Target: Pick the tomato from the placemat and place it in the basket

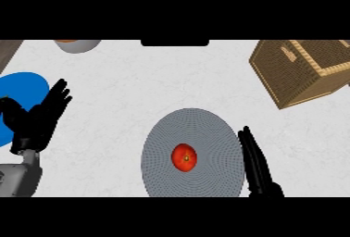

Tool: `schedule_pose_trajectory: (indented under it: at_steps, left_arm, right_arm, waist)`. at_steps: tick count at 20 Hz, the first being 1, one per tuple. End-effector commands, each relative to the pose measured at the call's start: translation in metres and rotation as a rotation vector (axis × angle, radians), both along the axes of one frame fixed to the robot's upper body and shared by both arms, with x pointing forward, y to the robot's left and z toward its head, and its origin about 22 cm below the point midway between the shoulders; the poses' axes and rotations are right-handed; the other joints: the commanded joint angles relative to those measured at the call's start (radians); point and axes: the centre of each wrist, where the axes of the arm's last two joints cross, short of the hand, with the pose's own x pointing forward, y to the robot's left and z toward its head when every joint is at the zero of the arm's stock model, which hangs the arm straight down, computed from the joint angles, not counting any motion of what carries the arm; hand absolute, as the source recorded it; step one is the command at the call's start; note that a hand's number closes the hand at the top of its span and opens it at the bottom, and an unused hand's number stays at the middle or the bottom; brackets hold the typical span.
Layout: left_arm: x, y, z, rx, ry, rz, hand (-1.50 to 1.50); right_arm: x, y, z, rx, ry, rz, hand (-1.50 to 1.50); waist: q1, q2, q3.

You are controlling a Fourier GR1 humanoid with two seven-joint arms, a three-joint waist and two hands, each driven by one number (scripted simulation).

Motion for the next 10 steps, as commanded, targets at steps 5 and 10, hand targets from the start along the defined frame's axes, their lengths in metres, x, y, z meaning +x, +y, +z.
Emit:
schedule_pose_trajectory:
  at_steps: [5,10]
  left_arm:
    - [-0.01,-0.001,-0.004,0.001,0.019,-0.007,0.0]
    - [0.006,0.009,0.015,0.012,0.002,-0.002,0.0]
  right_arm:
    - [0.032,0.014,-0.047,0.071,-0.039,-0.027,-1.5]
    - [0.043,0.02,-0.069,0.01,0.063,-0.001,-1.5]
  waist:
    - [0.008,0.002,0.0]
    - [0.007,0.002,0.0]
